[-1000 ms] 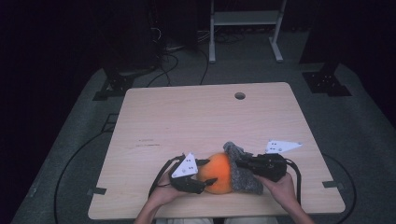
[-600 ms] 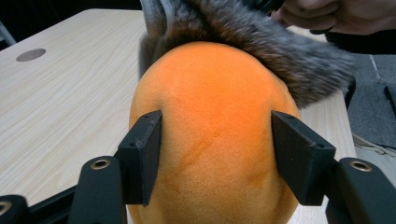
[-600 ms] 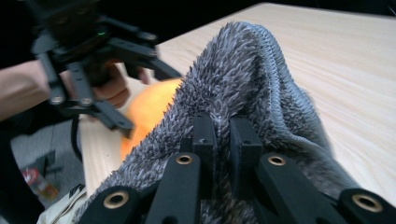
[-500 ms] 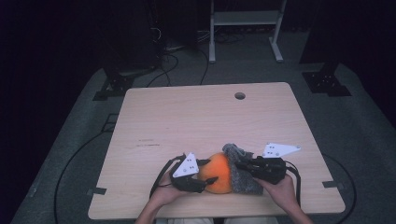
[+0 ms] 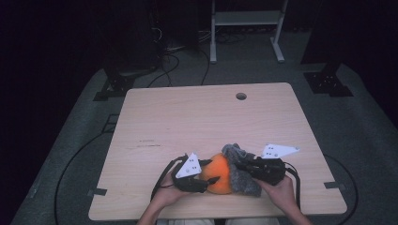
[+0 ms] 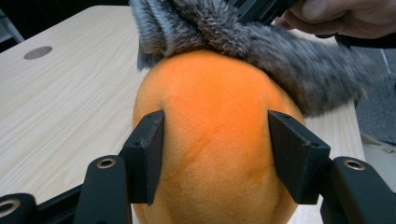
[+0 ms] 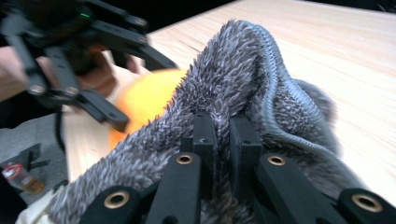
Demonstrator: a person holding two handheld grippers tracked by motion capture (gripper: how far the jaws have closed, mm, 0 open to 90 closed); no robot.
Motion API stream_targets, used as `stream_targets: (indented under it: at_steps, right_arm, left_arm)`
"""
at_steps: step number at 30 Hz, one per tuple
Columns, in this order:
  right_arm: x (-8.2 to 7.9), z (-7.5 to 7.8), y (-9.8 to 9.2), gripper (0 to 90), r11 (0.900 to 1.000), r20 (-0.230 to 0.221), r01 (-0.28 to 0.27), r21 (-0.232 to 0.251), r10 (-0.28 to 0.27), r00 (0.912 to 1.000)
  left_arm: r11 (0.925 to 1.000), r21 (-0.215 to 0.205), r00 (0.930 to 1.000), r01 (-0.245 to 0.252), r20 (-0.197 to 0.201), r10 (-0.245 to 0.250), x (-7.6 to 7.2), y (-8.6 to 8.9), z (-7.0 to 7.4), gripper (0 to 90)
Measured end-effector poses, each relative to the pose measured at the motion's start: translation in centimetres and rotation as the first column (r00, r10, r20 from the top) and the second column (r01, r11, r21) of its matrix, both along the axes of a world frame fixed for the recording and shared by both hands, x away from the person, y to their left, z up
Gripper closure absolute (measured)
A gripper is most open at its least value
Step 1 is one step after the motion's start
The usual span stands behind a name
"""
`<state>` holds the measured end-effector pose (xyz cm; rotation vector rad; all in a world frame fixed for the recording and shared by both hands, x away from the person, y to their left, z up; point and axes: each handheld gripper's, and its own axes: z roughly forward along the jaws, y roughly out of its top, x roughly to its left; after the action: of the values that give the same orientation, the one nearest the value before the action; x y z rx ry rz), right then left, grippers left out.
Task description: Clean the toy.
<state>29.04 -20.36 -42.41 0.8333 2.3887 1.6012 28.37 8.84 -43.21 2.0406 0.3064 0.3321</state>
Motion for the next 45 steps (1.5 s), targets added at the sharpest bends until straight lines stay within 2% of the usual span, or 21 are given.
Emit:
stream_targets:
  at_steps: [3,5,7,9,11,12,13,15,17,20,24,25,27,28,30,32,34,36,38,42,45]
  right_arm:
    - [-0.4,0.3,-0.6,82.2,1.0,0.004,0.022,-0.003,-0.022,0.9998]
    - [-1.2,1.1,0.1,82.2,1.0,0.051,-0.014,0.011,0.013,0.9986]
    - [-1.6,1.5,1.2,82.2,0.999,0.09,-0.041,-0.023,0.043,0.995]
    - [-1.4,1.0,1.8,82.2,0.997,0.082,-0.053,-0.052,0.057,0.995]
    - [-1.1,0.5,1.5,82.3,0.998,0.056,-0.058,-0.021,0.059,0.9967]
    - [-1.1,0.4,1.4,82.2,0.999,0.056,-0.048,-0.019,0.049,0.9973]
    - [-1.1,0.4,1.3,82.3,0.999,0.054,-0.045,-0.016,0.046,0.9975]
    - [-1.0,0.3,1.2,82.2,0.999,0.05,-0.048,-0.002,0.048,0.9976]
    - [-1.0,0.2,1.2,82.2,0.999,0.049,-0.048,0.001,0.047,0.9977]
    - [-0.8,0.1,0.6,82.2,1.0,0.054,-0.027,-0.015,0.028,0.9981]
    - [0.0,-0.2,-1.3,82.2,0.996,0.014,0.059,-0.064,-0.058,0.9982]
    - [0.0,-0.2,-1.5,82.2,0.997,0.012,0.057,-0.052,-0.056,0.9984]
    - [-0.5,0.4,-1.5,82.1,0.999,0.021,0.036,0.008,-0.036,0.9991]
    - [-0.7,0.8,-1.0,82.1,0.999,0.04,-0.001,0.039,0.0,0.9992]
    - [-0.9,1.1,0.1,82.1,0.999,0.071,-0.036,0.012,0.035,0.9969]
    - [-0.7,0.7,0.5,82.1,0.999,0.058,-0.04,0.004,0.04,0.9975]
    - [-0.5,0.2,0.2,82.1,0.999,0.032,-0.039,0.023,0.039,0.9987]
    - [-0.5,-0.1,-0.1,82.1,0.999,0.032,-0.031,0.029,0.03,0.999]
    - [-0.4,-0.1,-0.2,82.1,0.999,0.03,-0.032,0.027,0.031,0.9991]
    - [0.0,-0.5,-1.3,82.0,1.0,0.013,0.014,0.005,-0.014,0.9998]
    - [0.3,-0.5,-2.3,82.1,0.998,-0.015,0.064,-0.012,-0.064,0.9979]
  left_arm:
    - [1.0,0.003,1.0,0.003,0.007,-0.003,0.1,-0.1,0.0,40.0]
    - [1.0,0.007,0.9999,0.007,0.012,-0.007,0.0,-0.1,0.0,40.1]
    - [0.9999,0.006,0.9999,0.013,0.01,-0.013,0.0,-0.1,0.0,40.0]
    - [0.9989,-0.033,0.999,0.035,-0.028,-0.036,0.3,0.3,0.2,34.6]
    - [0.9935,-0.109,0.9966,0.034,-0.071,-0.042,0.7,1.2,0.6,24.8]
    - [0.991,-0.131,0.9958,0.023,-0.085,-0.035,0.9,1.5,0.7,21.6]
    - [0.991,-0.133,0.9942,0.005,-0.106,-0.019,1.2,1.6,0.7,18.3]
    - [0.9978,-0.065,0.986,-0.015,-0.167,0.004,1.7,1.2,0.0,14.8]
    - [0.9978,-0.066,0.9788,-0.005,-0.205,-0.009,1.8,1.0,-0.5,17.6]
    - [0.9975,-0.068,0.9856,-0.022,-0.169,0.01,1.6,1.1,-0.4,34.0]
    - [0.9968,-0.069,0.9878,-0.039,-0.153,0.028,1.5,1.0,-0.4,41.0]
    - [0.9972,-0.065,0.9898,-0.038,-0.139,0.029,1.5,1.0,-0.3,41.6]
    - [0.9973,-0.064,0.9909,-0.037,-0.132,0.028,1.4,0.9,-0.3,42.6]
    - [0.9986,-0.048,0.9944,-0.024,-0.104,0.019,1.1,0.6,-0.1,42.9]
    - [0.9992,-0.036,0.996,-0.016,-0.089,0.012,0.9,0.4,0.0,42.8]
    - [0.9991,-0.043,0.9956,-0.004,-0.094,-0.001,0.8,0.5,0.0,36.7]
    - [0.9969,-0.077,0.9901,-0.017,-0.14,0.006,1.2,0.7,-0.1,22.6]
    - [0.9967,-0.076,0.9835,-0.027,-0.18,0.012,1.6,0.4,-0.3,14.9]
    - [0.9966,-0.079,0.9795,-0.023,-0.202,0.006,1.7,0.2,-0.6,18.1]
    - [0.9962,-0.078,0.9831,-0.039,-0.182,0.024,1.5,0.5,-0.5,36.5]
    - [0.9918,-0.115,0.9881,-0.056,-0.149,0.039,1.3,0.5,-0.1,42.6]
